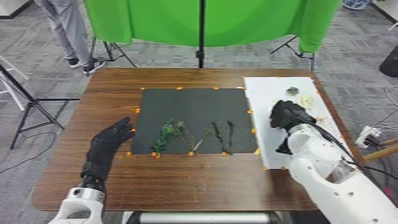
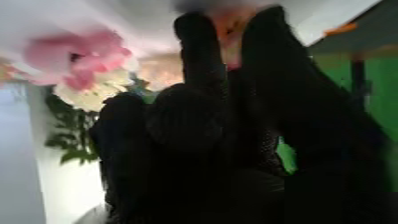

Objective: Arrange flowers

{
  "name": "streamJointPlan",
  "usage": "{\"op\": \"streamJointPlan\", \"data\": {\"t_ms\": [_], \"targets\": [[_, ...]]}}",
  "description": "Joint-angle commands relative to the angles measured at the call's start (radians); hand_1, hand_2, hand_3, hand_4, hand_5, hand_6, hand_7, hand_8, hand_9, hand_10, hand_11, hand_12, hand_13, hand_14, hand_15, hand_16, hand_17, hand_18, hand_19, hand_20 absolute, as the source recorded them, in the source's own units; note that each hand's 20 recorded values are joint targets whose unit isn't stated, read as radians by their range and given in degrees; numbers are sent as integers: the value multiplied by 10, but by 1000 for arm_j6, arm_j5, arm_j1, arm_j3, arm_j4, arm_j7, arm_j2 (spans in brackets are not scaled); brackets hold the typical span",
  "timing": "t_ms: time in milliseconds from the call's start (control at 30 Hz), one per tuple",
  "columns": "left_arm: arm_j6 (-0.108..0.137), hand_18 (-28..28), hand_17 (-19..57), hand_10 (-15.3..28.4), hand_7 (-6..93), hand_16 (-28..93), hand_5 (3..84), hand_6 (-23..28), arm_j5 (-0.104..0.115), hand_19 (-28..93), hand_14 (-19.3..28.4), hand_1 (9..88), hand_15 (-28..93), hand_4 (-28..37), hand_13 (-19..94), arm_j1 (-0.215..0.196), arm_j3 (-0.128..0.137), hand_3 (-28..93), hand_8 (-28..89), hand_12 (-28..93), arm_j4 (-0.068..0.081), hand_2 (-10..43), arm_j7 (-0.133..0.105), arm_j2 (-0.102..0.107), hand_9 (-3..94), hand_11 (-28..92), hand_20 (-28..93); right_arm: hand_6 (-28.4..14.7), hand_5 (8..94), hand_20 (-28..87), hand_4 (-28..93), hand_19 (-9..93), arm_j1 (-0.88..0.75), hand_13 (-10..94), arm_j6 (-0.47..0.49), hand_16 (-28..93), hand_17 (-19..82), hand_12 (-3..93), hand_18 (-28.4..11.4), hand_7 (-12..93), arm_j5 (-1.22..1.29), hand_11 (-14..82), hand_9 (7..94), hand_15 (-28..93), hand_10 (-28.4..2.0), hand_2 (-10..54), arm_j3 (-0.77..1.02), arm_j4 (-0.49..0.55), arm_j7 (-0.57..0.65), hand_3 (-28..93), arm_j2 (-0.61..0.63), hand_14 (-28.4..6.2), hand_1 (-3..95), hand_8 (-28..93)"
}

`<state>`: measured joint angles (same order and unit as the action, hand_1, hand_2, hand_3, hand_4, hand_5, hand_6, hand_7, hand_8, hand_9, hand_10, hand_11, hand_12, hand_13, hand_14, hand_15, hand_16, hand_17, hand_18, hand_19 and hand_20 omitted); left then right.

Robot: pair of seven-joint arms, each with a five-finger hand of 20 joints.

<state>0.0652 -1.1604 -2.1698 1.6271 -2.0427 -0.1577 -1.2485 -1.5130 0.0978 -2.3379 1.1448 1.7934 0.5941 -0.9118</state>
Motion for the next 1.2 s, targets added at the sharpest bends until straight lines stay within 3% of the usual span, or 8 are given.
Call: {"op": "streamJointPlan", "data": {"t_ms": [33, 200, 300, 400, 500, 567, 800, 1200], "targets": [[76, 124, 34, 128, 86, -19, 420, 51, 5, 86, 172, 223, 252, -270, 303, -8, -8, 701, -56, 99, 11, -8, -53, -4, 386, 151, 183, -4, 805, 611, -142, 932, 3, 907, -172, 331, 699, 449, -95, 221, -25, 128, 900, 652, -90, -95, -42, -37, -36, 493, 10, -17, 677, 109], [178, 114, 51, 128, 91, -30, 422, 52, 42, 80, 161, 212, 232, -277, 299, -6, -7, 705, -60, 95, 12, 0, -120, 6, 391, 159, 180, -14, 823, 600, -140, 932, 139, 921, -232, 334, 713, 449, -88, 216, -34, 134, 917, 641, -91, -95, -76, 45, -47, 504, 31, -13, 681, 120], [235, 109, 59, 129, 91, -34, 424, 52, 62, 75, 155, 173, 219, -281, 295, -15, -7, 698, -63, 90, 10, 44, -157, 5, 390, 157, 181, -15, 823, 600, -141, 932, 275, 922, -252, 338, 714, 452, -87, 214, 1, 134, 917, 639, -91, -95, -168, 71, -92, 507, 19, -12, 680, 123], [290, 104, 67, 131, 89, -38, 429, 53, 112, 72, 152, 146, 212, -282, 297, -23, -10, 679, -66, 83, 1, 109, -179, 4, 397, 157, 182, -16, 823, 601, -141, 932, 432, 922, -244, 341, 714, 454, -87, 213, 62, 133, 917, 638, -92, -95, -306, 47, -163, 512, -46, -11, 677, 125], [350, 100, 70, 136, 87, -40, 435, 55, 185, 73, 150, 151, 212, -283, 301, -30, -16, 622, -68, 77, -12, 183, -184, 1, 405, 162, 184, -16, 823, 602, -141, 932, 562, 921, -214, 345, 713, 453, -86, 213, 150, 130, 917, 639, -91, -95, -442, -25, -238, 519, -159, -11, 672, 127], [360, 99, 71, 138, 84, -43, 436, 58, 212, 76, 149, 161, 210, -283, 302, -17, -19, 586, -71, 73, -10, 222, -179, 2, 408, 163, 185, -15, 822, 603, -143, 932, 620, 921, -194, 346, 714, 454, -86, 213, 166, 129, 916, 639, -90, -95, -516, -81, -275, 525, -233, -10, 667, 128], [366, 94, 73, 142, 78, -49, 433, 70, 204, 83, 147, 197, 207, -283, 302, -1, -23, 521, -74, 61, -11, 301, -167, 13, 411, 163, 183, -12, 817, 608, -164, 932, 678, 920, -91, 349, 714, 454, -87, 218, 234, 127, 914, 641, -88, -95, -646, -203, -321, 542, -414, -9, 659, 128], [341, 94, 70, 142, 83, -51, 432, 71, 199, 92, 150, 175, 221, -283, 305, 2, -42, 560, -72, 60, -11, 270, -164, 17, 410, 174, 181, -10, 773, 620, -170, 932, 641, 905, 87, 354, 702, 477, -86, 219, 175, 135, 884, 649, -89, -95, -693, -311, -313, 560, -483, -10, 622, 116]]}}
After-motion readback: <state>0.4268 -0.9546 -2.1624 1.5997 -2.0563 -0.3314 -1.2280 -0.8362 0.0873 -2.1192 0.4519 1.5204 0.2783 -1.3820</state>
